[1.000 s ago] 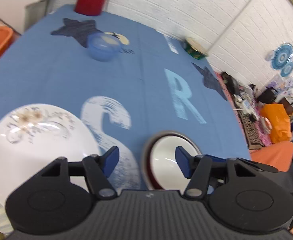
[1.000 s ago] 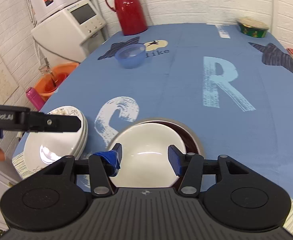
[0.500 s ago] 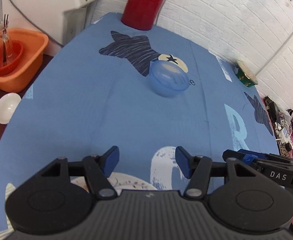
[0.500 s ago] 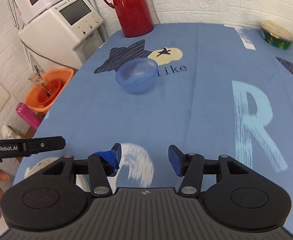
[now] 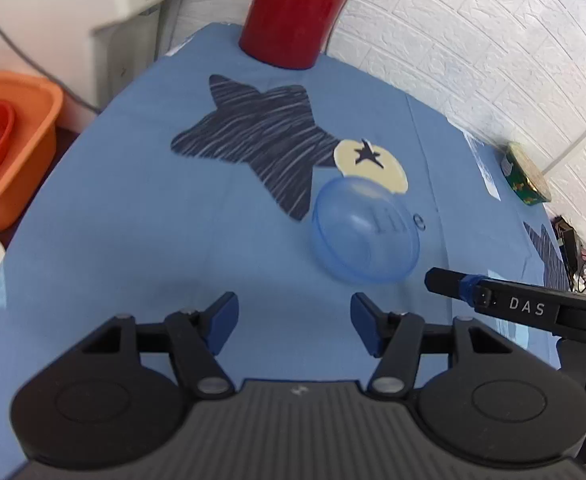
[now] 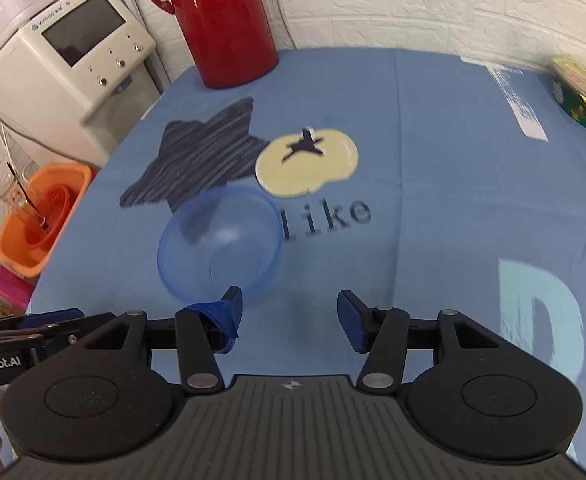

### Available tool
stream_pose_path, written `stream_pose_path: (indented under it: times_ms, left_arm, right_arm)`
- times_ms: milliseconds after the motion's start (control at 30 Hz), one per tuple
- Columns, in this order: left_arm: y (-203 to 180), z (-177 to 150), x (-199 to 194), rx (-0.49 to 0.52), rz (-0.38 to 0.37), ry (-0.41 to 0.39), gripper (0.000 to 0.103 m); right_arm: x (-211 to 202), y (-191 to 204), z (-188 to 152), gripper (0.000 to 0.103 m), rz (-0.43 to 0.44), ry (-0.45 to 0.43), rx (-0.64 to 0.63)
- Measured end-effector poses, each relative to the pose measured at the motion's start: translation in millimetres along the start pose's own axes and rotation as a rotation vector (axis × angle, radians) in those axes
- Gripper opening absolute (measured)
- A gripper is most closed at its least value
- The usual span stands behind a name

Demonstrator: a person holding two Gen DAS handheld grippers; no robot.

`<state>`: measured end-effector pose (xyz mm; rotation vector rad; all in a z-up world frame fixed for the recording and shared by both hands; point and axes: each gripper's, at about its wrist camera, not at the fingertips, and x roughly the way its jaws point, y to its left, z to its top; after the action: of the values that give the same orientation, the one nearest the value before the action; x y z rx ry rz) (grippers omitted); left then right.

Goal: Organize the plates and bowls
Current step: 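Move both grippers to the blue plastic bowl and grasp its rim, then carry the blue plastic bowl with both grippers over the red-and-white bowl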

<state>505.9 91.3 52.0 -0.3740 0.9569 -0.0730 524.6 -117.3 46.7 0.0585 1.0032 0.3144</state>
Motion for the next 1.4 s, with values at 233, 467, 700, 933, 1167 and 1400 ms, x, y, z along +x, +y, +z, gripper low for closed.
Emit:
stream_pose_path:
  times_ms: [233, 467, 700, 933, 1167, 1400]
  left_arm:
    - [-4.8, 32.6, 29.3, -0.019, -0.039, -0.027, 0.060]
    - [-8.2, 31.3, 68.3, -0.004, 0.016, 0.009, 0.060]
    - [-4.5, 29.1, 79.9, -0.013, 0.054, -0.009, 0.060]
    - [-7.0, 28.9, 80.9, 0.009, -0.001, 0.058, 0.000]
    - [-5.9, 12.3, 59.3, -0.041, -0.061, 0.097, 0.000]
    - [-20.8, -21.5, 42.3, 0.016, -0.068, 0.132, 0.000]
  right_arm:
    - [29.2, 11.1, 29.1, 0.038, -0.041, -0.006, -0.071]
    - [60.0, 16.0, 23.6, 0.039, -0.076, 0.053, -0.112]
    - [70.0, 17.7, 21.5, 0.040, -0.108, 0.045, -0.124]
    - [63.0, 33.4, 14.6, 0.030, -0.018, 0.038, -0.138]
    - [46.2, 29.9, 2.6, 0.028, 0.022, 0.113, -0.044]
    - [25.1, 25.0, -33.6, 0.031, -0.014, 0.147, -0.011]
